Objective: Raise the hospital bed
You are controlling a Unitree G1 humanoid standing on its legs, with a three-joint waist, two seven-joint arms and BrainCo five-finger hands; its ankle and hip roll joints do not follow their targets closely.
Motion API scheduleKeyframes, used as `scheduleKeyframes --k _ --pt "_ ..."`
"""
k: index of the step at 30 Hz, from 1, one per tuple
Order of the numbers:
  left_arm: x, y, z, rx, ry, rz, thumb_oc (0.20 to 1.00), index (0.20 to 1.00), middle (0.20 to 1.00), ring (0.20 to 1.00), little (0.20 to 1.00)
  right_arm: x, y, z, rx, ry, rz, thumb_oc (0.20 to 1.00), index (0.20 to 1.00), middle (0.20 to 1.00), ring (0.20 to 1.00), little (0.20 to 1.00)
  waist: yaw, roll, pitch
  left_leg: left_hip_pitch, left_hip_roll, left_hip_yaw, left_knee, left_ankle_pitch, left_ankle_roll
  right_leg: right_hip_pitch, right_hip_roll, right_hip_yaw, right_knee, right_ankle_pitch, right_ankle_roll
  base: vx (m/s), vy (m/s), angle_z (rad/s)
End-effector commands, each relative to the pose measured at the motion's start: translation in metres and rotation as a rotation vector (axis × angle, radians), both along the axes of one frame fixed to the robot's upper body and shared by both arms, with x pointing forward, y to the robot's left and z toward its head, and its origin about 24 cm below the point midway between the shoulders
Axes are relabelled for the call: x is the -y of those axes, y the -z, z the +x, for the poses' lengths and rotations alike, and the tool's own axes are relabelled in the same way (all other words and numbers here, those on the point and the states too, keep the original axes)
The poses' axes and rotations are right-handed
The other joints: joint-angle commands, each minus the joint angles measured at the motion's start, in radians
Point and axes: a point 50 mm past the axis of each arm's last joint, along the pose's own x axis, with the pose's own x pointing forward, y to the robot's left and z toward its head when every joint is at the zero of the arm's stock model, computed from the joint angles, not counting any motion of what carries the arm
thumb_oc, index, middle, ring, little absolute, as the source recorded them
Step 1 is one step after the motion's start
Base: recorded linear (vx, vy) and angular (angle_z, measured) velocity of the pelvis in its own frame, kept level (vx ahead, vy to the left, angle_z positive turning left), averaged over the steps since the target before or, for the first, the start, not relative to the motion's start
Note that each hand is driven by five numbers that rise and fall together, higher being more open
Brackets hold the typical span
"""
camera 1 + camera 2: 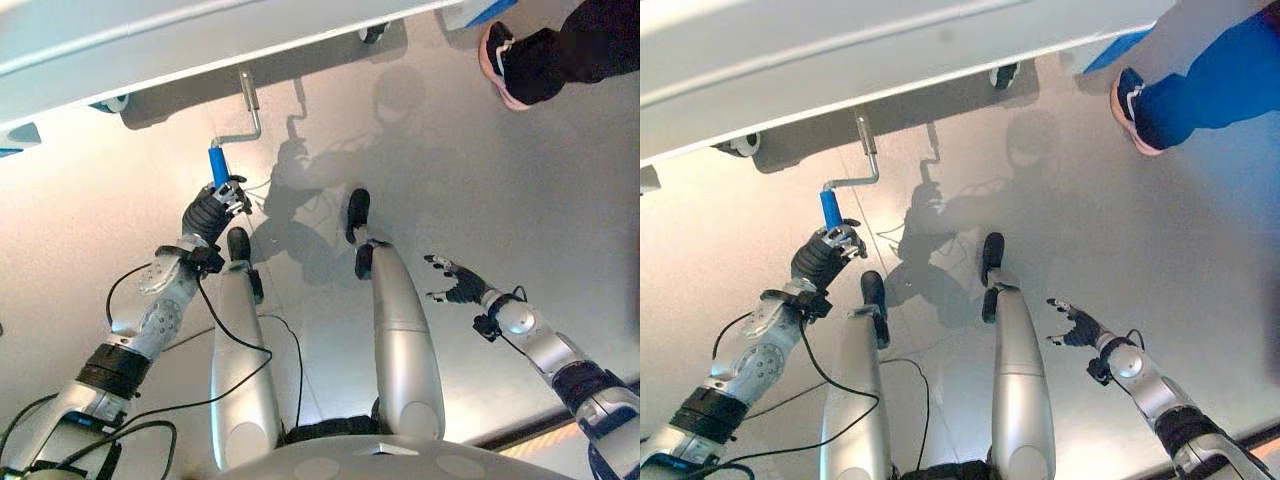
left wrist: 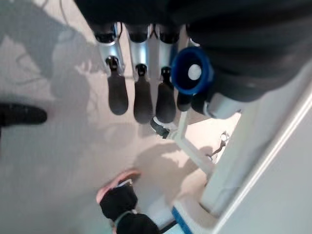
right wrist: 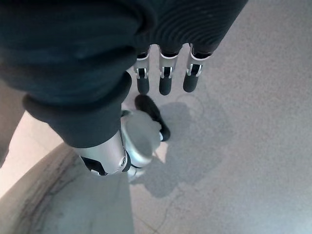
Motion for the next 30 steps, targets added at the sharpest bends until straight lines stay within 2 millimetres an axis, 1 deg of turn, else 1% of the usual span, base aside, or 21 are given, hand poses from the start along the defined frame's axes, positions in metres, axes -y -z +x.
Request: scheduleKeyframes --k 1,2,3,4,8,11,13,14,15,16,17,21,23,28,30 --pt "-0.080 -0.045 -0.019 0.223 -0.336 0.135 0.200 0.200 0.200 0.200 0.200 0.014 0.017 -0.017 -0.082 0.059 -0.017 1.000 1.000 1.000 1.000 1.000 0.032 -0.029 -0.025 -0.074 -0.031 0.013 0.103 -0.009 0.073 0.072 -0.113 0.162 -0.155 0.037 0.180 0.03 0.111 -0.20" --pt "-0.085 -0.048 -0.011 0.219 -0.378 0.168 0.200 0.200 0.200 0.200 0.200 0.013 0.017 -0.016 -0.087 0.053 -0.018 1.000 1.000 1.000 1.000 1.000 0.021 -0.042 -0.025 -0.081 -0.028 0.018 0.115 -0.018 0.075 0.061 -0.112 0.168 -0.155 0.038 0.180 0.03 0.090 -0.15" --pt "-0.085 -0.048 -0.011 0.219 -0.378 0.169 0.200 0.200 0.200 0.200 0.200 0.013 0.017 -0.016 -0.087 0.053 -0.017 1.000 1.000 1.000 1.000 1.000 0.021 -0.042 -0.025 -0.082 -0.027 0.018 0.115 -0.018 0.075 0.060 -0.112 0.168 -0.154 0.038 0.180 0.03 0.055 -0.14" --pt "-0.086 -0.051 -0.006 0.223 -0.399 0.180 0.200 0.200 0.200 0.200 0.200 0.012 0.017 -0.015 -0.089 0.051 -0.016 1.000 1.000 1.000 1.000 1.000 0.017 -0.047 -0.025 -0.084 -0.025 0.020 0.119 -0.020 0.075 0.054 -0.110 0.171 -0.154 0.038 0.180 0.03 0.029 -0.08" --pt "-0.090 -0.062 0.009 0.227 -0.436 0.286 0.200 0.200 0.200 0.200 0.200 0.008 0.022 -0.016 -0.116 0.044 -0.012 1.000 1.000 1.000 1.000 1.000 -0.005 -0.071 -0.025 -0.081 -0.018 0.028 0.131 -0.034 0.076 0.045 -0.101 0.182 -0.151 0.031 0.178 0.05 0.033 -0.05" --pt "-0.088 -0.069 0.020 0.228 -0.445 0.347 0.200 0.200 0.200 0.200 0.200 0.006 0.024 -0.017 -0.125 0.042 -0.007 1.000 1.000 1.000 1.000 1.000 -0.018 -0.082 -0.025 -0.085 -0.016 0.031 0.138 -0.042 0.079 0.028 -0.093 0.193 -0.136 0.023 0.175 0.05 0.008 -0.03" --pt "-0.086 -0.073 0.027 0.227 -0.452 0.358 0.200 0.200 0.200 0.200 0.200 0.004 0.024 -0.015 -0.126 0.038 -0.005 1.000 1.000 1.000 1.000 1.000 -0.028 -0.087 -0.025 -0.087 -0.018 0.035 0.139 -0.043 0.080 0.020 -0.088 0.197 -0.129 0.019 0.173 0.04 0.003 -0.04" --pt "-0.086 -0.071 0.032 0.208 -0.464 0.364 0.200 0.200 0.200 0.200 0.200 0.003 0.024 -0.014 -0.127 0.038 -0.001 1.000 1.000 1.000 1.000 1.000 -0.034 -0.089 -0.025 -0.086 -0.016 0.038 0.135 -0.043 0.080 0.015 -0.088 0.201 -0.127 0.016 0.171 0.02 -0.003 -0.06" --pt "-0.086 -0.072 0.033 0.209 -0.463 0.364 0.200 0.200 0.200 0.200 0.200 0.004 0.024 -0.014 -0.127 0.039 -0.001 1.000 1.000 1.000 1.000 1.000 -0.033 -0.090 -0.025 -0.087 -0.017 0.039 0.135 -0.043 0.080 0.014 -0.088 0.201 -0.126 0.016 0.171 0.02 -0.014 -0.07" --pt "-0.082 -0.074 0.039 0.206 -0.461 0.373 0.200 0.200 0.200 0.200 0.200 0.003 0.024 -0.012 -0.127 0.039 -0.001 1.000 1.000 1.000 1.000 1.000 -0.038 -0.094 -0.025 -0.085 -0.017 0.042 0.131 -0.040 0.079 0.010 -0.087 0.202 -0.125 0.015 0.170 0.03 -0.017 -0.04" --pt "-0.080 -0.080 0.048 0.198 -0.460 0.402 0.200 0.200 0.200 0.200 0.200 -0.002 0.025 -0.011 -0.134 0.025 0.005 1.000 1.000 1.000 1.000 1.000 -0.052 -0.099 -0.025 -0.080 -0.016 0.047 0.123 -0.043 0.079 0.005 -0.084 0.204 -0.124 0.015 0.171 0.04 -0.022 -0.03" --pt "-0.073 -0.094 0.067 0.192 -0.464 0.430 0.200 0.200 0.200 0.200 0.200 -0.005 0.028 -0.010 -0.155 0.016 0.012 1.000 1.000 1.000 1.000 1.000 -0.070 -0.117 -0.025 -0.073 -0.008 0.058 0.108 -0.038 0.077 -0.008 -0.075 0.213 -0.125 0.019 0.172 0.02 -0.035 -0.03" --pt "-0.075 -0.097 0.073 0.173 -0.482 0.439 0.200 0.200 0.200 0.200 0.200 -0.005 0.030 -0.011 -0.166 0.016 0.007 1.000 1.000 1.000 1.000 1.000 -0.077 -0.121 -0.025 -0.065 -0.003 0.063 0.092 -0.035 0.075 -0.011 -0.070 0.216 -0.125 0.019 0.172 0.03 -0.052 -0.08" --pt "-0.069 -0.109 0.088 0.158 -0.503 0.408 0.200 0.200 0.200 0.200 0.200 -0.007 0.031 -0.008 -0.171 0.018 0.013 1.000 1.000 1.000 1.000 1.000 -0.097 -0.127 -0.025 -0.059 0.008 0.073 0.072 -0.023 0.069 -0.029 -0.057 0.218 -0.114 0.016 0.170 0.03 -0.061 -0.07" --pt "-0.067 -0.113 0.090 0.162 -0.507 0.415 0.200 0.200 0.200 0.200 0.200 -0.007 0.031 -0.008 -0.170 0.019 0.015 1.000 1.000 1.000 1.000 1.000 -0.100 -0.128 -0.025 -0.060 0.009 0.073 0.071 -0.021 0.068 -0.035 -0.055 0.221 -0.109 0.014 0.169 0.02 -0.053 -0.07"
